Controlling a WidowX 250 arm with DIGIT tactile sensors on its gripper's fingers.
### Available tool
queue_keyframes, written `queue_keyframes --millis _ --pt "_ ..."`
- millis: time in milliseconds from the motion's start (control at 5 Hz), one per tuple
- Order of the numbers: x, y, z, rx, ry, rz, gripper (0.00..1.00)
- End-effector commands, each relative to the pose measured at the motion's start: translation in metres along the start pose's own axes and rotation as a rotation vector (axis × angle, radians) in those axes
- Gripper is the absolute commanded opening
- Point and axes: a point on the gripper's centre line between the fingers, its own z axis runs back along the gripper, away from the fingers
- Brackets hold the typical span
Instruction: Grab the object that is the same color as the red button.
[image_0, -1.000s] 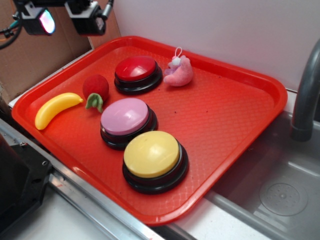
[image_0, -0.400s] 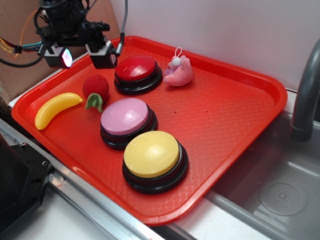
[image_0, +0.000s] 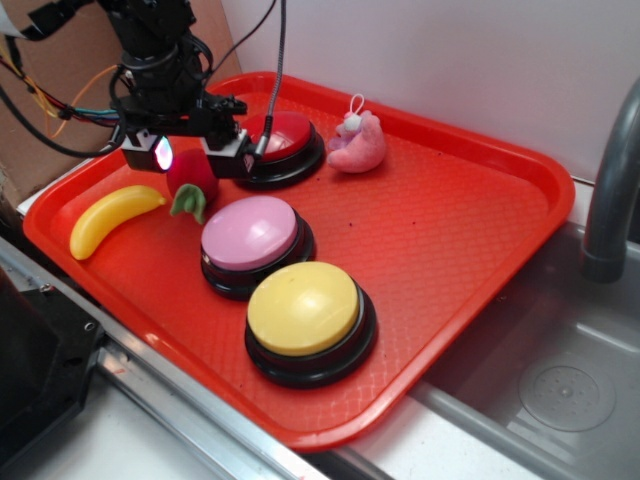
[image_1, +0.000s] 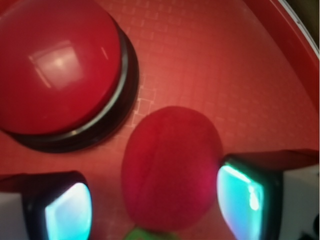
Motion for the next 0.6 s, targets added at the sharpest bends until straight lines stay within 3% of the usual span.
queue_keyframes --millis 0,200,400 --pt "0.0244 0.0147 -0.0071 0.018 -0.065 -0.008 1.00" --pt "0.0253 0.0169 -0.0108 0.055 -0.068 -0.013 0.50" --pt "0.0226 0.0155 -0.0061 0.029 -0.068 -0.027 0.00"
